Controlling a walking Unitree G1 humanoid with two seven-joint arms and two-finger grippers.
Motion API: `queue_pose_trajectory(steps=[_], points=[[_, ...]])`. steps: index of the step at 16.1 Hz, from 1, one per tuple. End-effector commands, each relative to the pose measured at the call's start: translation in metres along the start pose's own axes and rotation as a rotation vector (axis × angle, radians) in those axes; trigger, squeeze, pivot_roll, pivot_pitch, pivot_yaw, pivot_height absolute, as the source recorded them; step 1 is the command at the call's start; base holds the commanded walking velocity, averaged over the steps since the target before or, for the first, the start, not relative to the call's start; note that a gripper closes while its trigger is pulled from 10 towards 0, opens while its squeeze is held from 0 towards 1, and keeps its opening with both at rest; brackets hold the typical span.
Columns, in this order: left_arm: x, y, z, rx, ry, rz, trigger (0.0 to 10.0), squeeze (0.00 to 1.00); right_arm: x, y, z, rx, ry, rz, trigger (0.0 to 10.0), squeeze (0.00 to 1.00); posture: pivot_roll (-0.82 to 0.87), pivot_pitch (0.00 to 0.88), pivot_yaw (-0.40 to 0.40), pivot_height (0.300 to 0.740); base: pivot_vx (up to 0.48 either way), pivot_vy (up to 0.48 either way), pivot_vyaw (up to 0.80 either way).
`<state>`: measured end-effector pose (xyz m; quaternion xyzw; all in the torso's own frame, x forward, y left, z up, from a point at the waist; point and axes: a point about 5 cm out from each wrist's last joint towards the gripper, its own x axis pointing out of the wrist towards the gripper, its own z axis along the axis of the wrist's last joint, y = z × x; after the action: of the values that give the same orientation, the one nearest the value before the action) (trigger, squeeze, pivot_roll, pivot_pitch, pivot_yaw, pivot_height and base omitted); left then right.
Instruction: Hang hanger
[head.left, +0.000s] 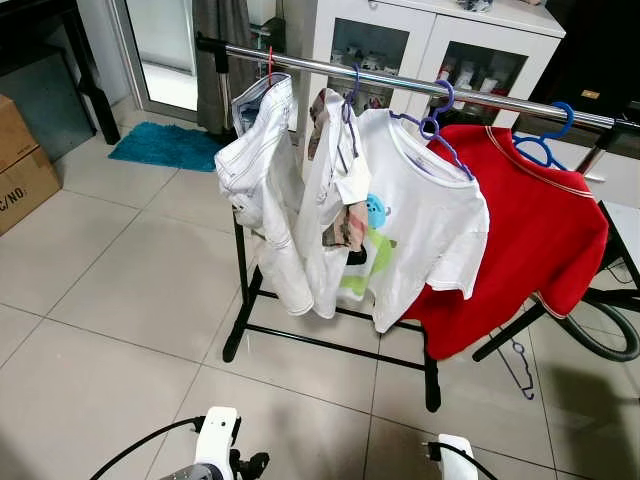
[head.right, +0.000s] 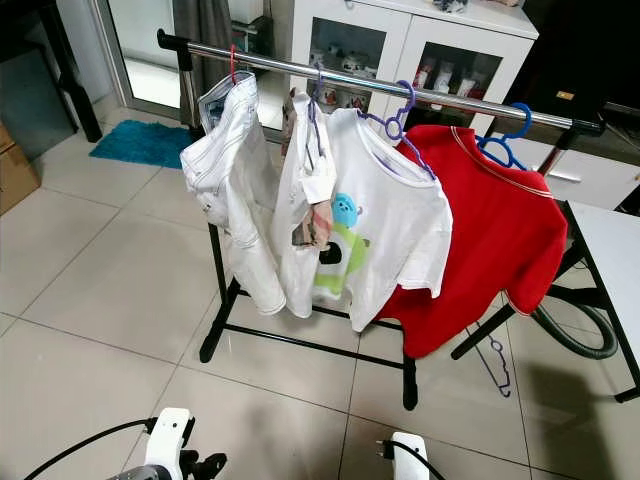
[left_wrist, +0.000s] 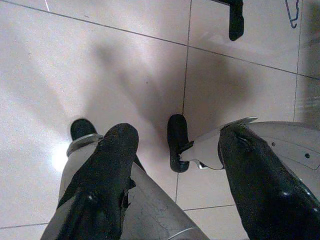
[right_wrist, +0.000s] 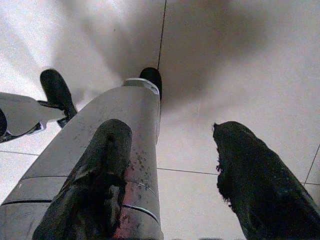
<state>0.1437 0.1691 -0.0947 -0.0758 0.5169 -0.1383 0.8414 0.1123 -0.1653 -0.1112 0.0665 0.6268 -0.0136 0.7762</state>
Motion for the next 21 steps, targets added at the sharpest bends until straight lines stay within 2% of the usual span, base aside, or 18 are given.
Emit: queue_pose_trajectory(steps=[1,18,19,21], points=[[0.005,0.016,0.029,0.246,0.116,0.252,10.0,0.00,-0.004,-0.029,0.015,0.028,-0.158,-0.134,10.0,0.00,-0.06,0.000,0.057,0.740,0.000,0.000,0.00],[0.005,0.016,0.027,0.255,0.128,0.246,10.0,0.00,-0.004,-0.028,0.014,0.022,-0.152,-0.135,10.0,0.00,-0.06,0.000,0.060,0.740,0.000,0.000,0.00],[0.007,0.010,0.024,0.221,0.118,0.248,10.0,0.00,-0.005,-0.030,0.021,-0.020,-0.173,-0.144,10.0,0.00,-0.06,0.000,-0.019,0.740,0.000,0.000,0.00],[0.009,0.006,0.023,0.210,0.113,0.248,10.0,0.00,-0.005,-0.031,0.024,-0.037,-0.179,-0.143,10.0,0.00,-0.06,0.000,-0.017,0.740,0.000,0.000,0.00]])
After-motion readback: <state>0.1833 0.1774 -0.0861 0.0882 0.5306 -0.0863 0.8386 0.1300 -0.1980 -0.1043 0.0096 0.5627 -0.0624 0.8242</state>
